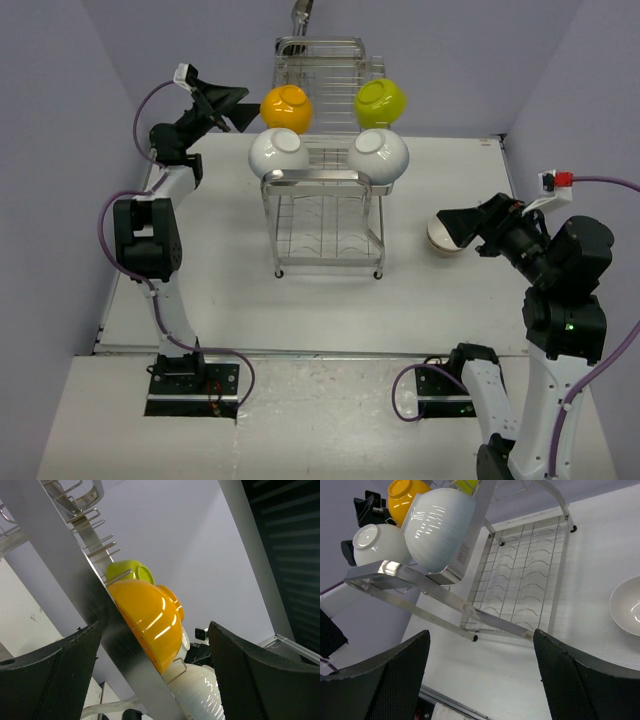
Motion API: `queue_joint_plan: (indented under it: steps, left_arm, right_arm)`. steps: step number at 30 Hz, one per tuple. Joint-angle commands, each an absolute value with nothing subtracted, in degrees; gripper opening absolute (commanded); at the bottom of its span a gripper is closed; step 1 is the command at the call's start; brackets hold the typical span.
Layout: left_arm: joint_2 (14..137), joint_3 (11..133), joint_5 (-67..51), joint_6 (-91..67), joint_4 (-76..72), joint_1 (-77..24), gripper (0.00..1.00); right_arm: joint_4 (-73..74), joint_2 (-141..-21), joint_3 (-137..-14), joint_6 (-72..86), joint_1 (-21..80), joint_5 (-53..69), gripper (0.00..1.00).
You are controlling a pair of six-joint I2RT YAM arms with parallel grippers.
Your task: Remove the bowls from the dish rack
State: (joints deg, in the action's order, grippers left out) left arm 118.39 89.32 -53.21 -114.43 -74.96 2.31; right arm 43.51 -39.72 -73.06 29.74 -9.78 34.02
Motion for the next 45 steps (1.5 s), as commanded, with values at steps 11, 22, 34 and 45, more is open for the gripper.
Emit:
queue_joint_plan:
  steps: [11,22,34,45]
  left_arm:
    - [117.33,90.00,-50.46,-140.35,-101.77,1.58,0.87]
    - [117.60,89.65,-48.87,-144.40,-104.50,1.58,0.87]
    - [116.02,87.63,-48.96,-144.58,-104.59,0.62,0.87]
    - [114.43,86.84,-48.43,-144.58,-104.77,-1.14,0.86]
  right_arm:
    - [44.38,-39.46,-74.97,29.44,-9.58,35.51,0.84]
    - [43.95,-39.29,-74.97,29.88,-9.58,36.47,0.84]
    - [43.51,-39.02,-74.62,29.97,-9.58,37.09,0.84]
    - [43.51,-39.20,-74.79,29.79,-9.14,37.26,0.84]
